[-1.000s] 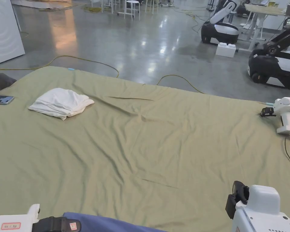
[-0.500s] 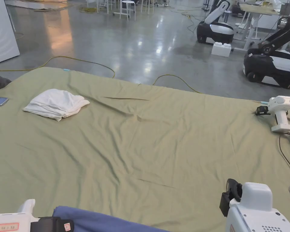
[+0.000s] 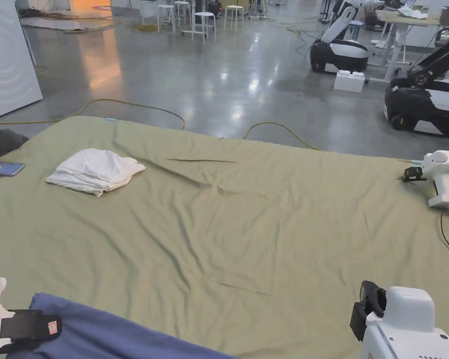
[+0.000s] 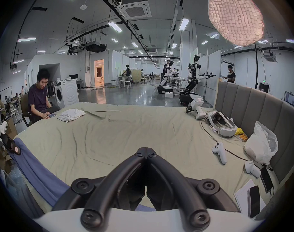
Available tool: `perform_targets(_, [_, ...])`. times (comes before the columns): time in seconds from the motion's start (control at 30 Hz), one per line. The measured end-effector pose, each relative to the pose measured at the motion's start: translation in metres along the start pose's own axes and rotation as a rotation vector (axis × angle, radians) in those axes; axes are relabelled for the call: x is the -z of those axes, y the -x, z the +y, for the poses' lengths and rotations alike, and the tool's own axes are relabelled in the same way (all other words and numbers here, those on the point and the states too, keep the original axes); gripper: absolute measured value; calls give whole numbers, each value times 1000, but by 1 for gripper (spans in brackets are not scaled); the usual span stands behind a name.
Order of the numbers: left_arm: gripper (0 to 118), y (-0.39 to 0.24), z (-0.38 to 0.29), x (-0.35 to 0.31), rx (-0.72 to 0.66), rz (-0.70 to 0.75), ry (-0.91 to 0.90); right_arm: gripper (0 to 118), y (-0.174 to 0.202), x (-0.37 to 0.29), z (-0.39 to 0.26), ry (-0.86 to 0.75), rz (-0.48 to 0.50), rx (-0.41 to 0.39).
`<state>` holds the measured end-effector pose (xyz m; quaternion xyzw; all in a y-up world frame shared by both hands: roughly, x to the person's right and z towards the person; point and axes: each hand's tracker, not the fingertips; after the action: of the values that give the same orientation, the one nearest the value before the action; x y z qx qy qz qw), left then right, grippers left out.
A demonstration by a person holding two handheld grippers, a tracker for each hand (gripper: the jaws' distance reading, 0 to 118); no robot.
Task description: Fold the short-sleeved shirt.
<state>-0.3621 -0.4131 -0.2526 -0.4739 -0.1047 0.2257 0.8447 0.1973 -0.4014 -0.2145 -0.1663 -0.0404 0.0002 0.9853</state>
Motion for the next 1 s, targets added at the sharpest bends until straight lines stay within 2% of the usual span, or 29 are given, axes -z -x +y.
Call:
perform_targets(0.1, [9, -41, -11, 0, -9, -72, 9, 0, 0, 1, -1, 10, 22, 5])
perform_targets(0.27, [9, -107, -33, 22, 56, -240, 48, 0, 2, -1, -6, 14, 31, -4])
perform_targets(0.4, [9, -144, -47, 61, 84, -253, 104, 0, 1, -4, -8, 21, 33, -6])
perform_targets(0.73, [9, -199, -98, 187, 193, -43, 302, 0, -14, -9, -20, 55, 3, 6])
perform_targets(0.87, [10, -209, -108, 202, 215, 35, 342, 0, -19, -9, -23, 70, -11, 8])
perform_targets(0.9, [14, -207, -107, 204, 206, 30, 342, 0, -19, -9, -24, 73, -12, 10])
perform_targets(1.0, [41, -203, -104, 200, 132, -51, 349, 0, -22, -8, -26, 83, -14, 15])
